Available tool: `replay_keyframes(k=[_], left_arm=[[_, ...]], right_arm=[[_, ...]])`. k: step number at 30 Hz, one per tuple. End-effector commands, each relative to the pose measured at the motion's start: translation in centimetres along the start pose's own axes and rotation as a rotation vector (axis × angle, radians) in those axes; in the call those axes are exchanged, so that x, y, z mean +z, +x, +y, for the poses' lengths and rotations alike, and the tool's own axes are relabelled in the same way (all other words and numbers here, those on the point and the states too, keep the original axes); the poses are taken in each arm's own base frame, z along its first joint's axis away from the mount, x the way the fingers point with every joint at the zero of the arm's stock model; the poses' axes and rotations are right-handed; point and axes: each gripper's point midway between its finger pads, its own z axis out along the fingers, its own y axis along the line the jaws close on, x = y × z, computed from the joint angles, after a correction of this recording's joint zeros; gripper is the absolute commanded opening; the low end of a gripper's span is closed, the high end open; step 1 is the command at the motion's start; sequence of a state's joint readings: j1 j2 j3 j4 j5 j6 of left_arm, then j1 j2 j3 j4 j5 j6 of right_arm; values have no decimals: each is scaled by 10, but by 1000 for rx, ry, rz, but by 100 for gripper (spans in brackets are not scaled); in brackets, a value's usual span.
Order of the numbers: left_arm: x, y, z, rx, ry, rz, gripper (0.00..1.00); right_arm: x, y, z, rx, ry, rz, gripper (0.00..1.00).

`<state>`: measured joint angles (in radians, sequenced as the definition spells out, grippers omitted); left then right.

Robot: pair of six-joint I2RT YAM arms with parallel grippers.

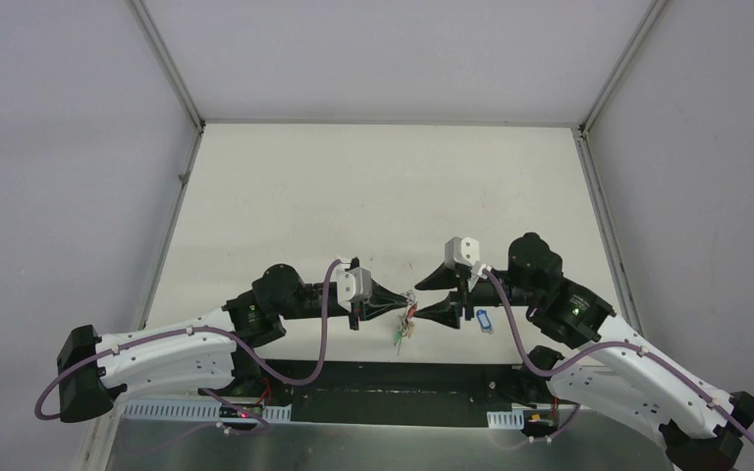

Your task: Put the keys on the keyring

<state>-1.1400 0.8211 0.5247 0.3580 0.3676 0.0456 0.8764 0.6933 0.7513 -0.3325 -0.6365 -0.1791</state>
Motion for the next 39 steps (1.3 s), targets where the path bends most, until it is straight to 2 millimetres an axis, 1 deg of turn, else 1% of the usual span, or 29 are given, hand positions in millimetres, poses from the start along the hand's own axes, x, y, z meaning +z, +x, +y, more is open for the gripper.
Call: replay_keyframes(k=[1,4,9,11,17,18,24,27,29,30,32,34,36,39], left_arm=[[0,-43,-3,43,7,-112,0],[0,-44,-3,43,9,-113,0],[0,-42,-4,42,11,-108,0],[0,-42,-4,40,12,-108,0],[0,-43,-4,40,10,-111,0],[0,-42,-4,39,10,-110,0],[0,-41,-3,35,8,-105,0],[-2,-36,-3,42,7,-77,1],[-4,-30,1,38,-16,-26,15],[-7,-21,2,33,-27,25,20],[-12,-13,6,35,-47,88,28],[-17,-4,8,35,-64,155,33],[-19,1,8,37,-61,204,36],[-18,7,9,38,-53,244,40]], right_arm=[[1,-10,2,-25,-18,-40,47],[5,-8,2,-15,-30,-34,34],[9,-10,1,-9,-42,-41,33],[10,-10,1,-7,-43,-43,29],[12,-9,0,-4,-48,-43,1],[12,-9,0,-5,-50,-43,0],[10,-7,4,-15,-61,-41,0],[8,-7,4,-15,-59,-26,0],[7,-6,3,-6,-55,6,0],[6,-4,3,2,-57,28,0],[5,0,3,19,-62,73,0],[5,4,2,40,-64,118,0],[5,8,2,59,-67,155,0],[5,12,0,87,-65,201,0]])
